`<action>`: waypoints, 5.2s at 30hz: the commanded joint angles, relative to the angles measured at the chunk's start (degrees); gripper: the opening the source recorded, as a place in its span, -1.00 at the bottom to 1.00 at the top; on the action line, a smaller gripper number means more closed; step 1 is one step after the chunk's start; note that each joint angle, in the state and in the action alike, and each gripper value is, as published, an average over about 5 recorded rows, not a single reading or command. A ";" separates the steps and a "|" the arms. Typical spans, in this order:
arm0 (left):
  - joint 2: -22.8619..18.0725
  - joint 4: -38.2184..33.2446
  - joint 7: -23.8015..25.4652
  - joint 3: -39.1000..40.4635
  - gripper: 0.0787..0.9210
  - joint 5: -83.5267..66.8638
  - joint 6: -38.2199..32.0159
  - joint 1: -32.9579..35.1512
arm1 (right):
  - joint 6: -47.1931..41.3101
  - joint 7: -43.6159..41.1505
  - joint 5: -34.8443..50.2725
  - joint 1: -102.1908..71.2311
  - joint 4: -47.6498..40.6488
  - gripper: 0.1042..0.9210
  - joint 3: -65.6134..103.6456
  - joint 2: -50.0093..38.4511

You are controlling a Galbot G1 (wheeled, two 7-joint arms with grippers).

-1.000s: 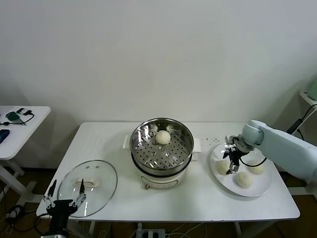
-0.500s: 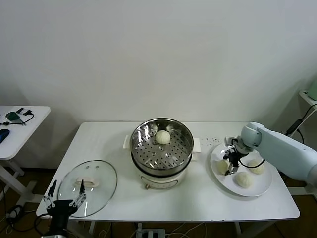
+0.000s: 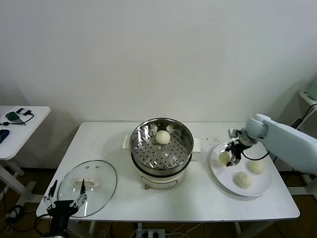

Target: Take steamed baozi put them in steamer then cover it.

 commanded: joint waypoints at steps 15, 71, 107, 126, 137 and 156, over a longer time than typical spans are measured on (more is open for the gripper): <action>0.46 -1.84 0.27 1.68 0.77 0.50 -0.24 1.79 | -5.01 3.82 30.68 27.61 1.78 0.39 -16.82 22.64; 0.23 -0.80 0.32 1.45 0.77 0.48 0.24 0.86 | -6.68 9.86 23.73 13.93 1.20 0.76 -16.24 31.33; -1.03 -1.38 1.21 1.09 0.77 2.02 1.62 0.34 | 2.72 -0.50 -16.05 -13.98 19.54 0.76 6.56 -21.23; -1.27 -0.57 1.07 1.95 0.77 4.48 1.21 1.38 | 3.44 2.23 -17.85 -20.52 11.52 0.76 11.27 -13.61; -1.40 -0.26 1.02 1.88 0.77 4.93 0.96 1.79 | 3.75 1.86 -18.82 -20.12 9.28 0.76 10.99 -10.63; -1.17 -0.17 0.83 1.57 0.77 4.68 0.89 1.71 | 11.64 -0.33 -16.71 -8.90 8.39 0.36 4.69 -10.27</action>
